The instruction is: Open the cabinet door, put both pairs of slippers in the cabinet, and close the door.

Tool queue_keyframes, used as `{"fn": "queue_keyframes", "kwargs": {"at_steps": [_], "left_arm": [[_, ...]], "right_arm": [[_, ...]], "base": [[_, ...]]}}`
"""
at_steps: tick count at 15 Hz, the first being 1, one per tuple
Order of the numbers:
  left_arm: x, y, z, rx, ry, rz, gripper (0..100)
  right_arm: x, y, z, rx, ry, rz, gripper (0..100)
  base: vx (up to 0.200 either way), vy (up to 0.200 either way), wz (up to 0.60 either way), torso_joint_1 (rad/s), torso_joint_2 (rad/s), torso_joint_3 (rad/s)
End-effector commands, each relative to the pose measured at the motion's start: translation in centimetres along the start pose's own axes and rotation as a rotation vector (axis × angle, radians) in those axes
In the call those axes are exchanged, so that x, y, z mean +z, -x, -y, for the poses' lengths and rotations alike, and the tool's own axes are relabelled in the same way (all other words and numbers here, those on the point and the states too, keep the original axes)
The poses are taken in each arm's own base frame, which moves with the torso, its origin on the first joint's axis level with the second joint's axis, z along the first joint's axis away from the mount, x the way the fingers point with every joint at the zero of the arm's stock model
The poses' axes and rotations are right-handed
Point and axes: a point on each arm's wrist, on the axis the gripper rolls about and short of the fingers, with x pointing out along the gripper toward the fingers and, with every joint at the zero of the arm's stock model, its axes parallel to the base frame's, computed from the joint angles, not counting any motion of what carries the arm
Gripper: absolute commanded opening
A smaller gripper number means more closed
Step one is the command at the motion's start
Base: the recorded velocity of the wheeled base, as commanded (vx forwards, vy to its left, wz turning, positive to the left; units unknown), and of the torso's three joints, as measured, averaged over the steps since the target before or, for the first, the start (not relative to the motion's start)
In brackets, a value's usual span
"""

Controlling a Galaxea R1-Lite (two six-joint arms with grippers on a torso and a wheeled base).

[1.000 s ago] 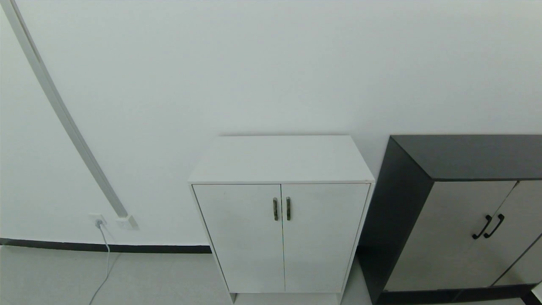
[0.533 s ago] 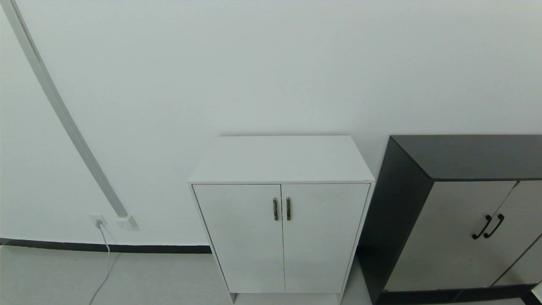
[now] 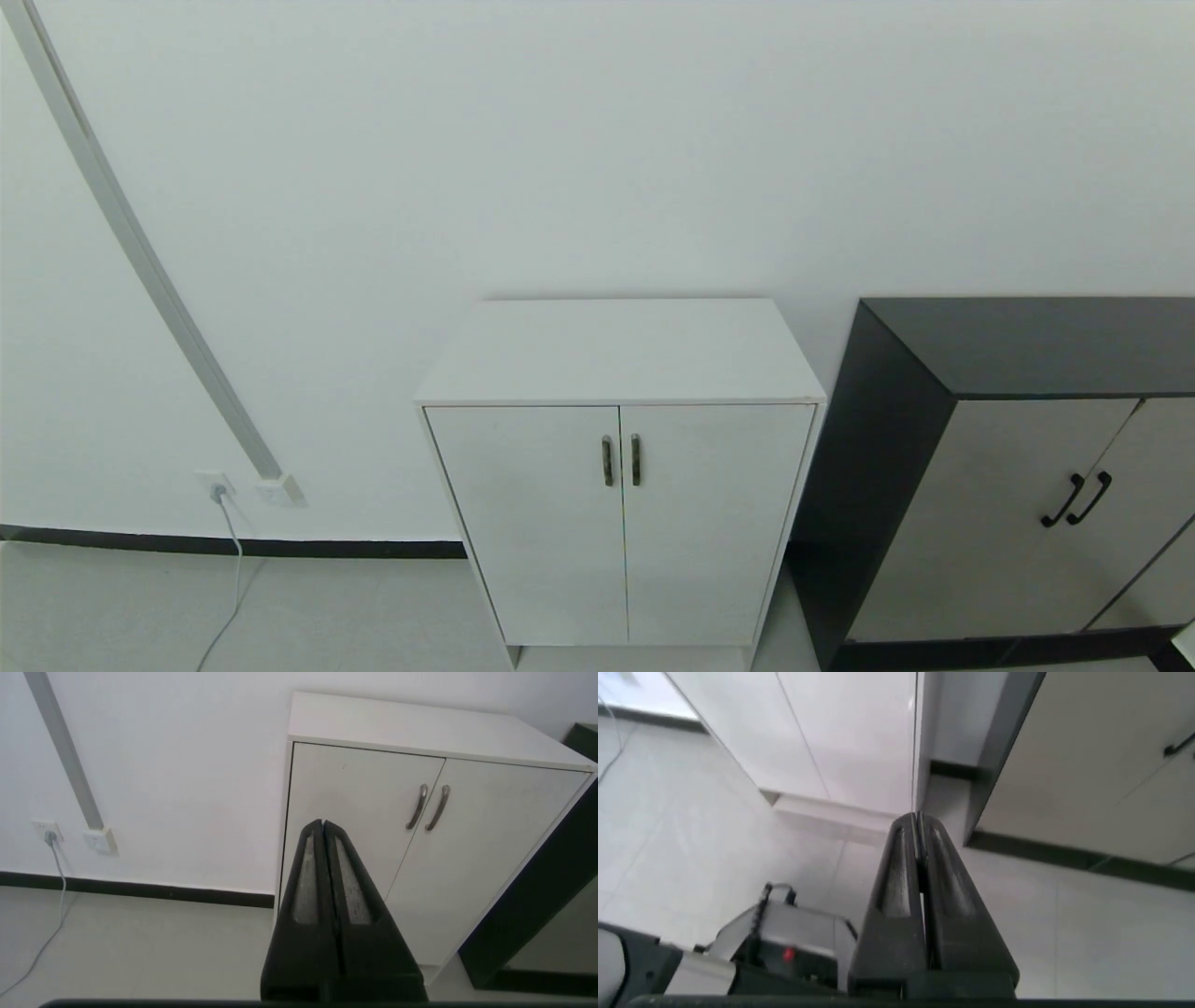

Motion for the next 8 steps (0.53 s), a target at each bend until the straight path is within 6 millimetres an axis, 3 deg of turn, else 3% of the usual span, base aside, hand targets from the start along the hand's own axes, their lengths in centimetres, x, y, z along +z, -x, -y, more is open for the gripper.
{"fn": "queue_keyframes", "kwargs": {"at_steps": [1,4,8], "left_arm": [[0.0,0.0,0.0,0.0,0.0,0.001,0],[0.0,0.0,0.0,0.0,0.0,0.001,0],[0.0,0.0,0.0,0.0,0.0,0.001,0]], "right_arm": [[-0.3,0.8,-0.2,-0.065,-0.001,0.113,0],[-0.7,1.6,-0.4,-0.1,0.012,0.233,0],[-0.8,1.8,-0.4,-0.065,0.004,0.26,0]], "base": [[0.0,0.0,0.0,0.0,0.0,0.0],[0.0,0.0,0.0,0.0,0.0,0.0],[0.0,0.0,0.0,0.0,0.0,0.0]]}}
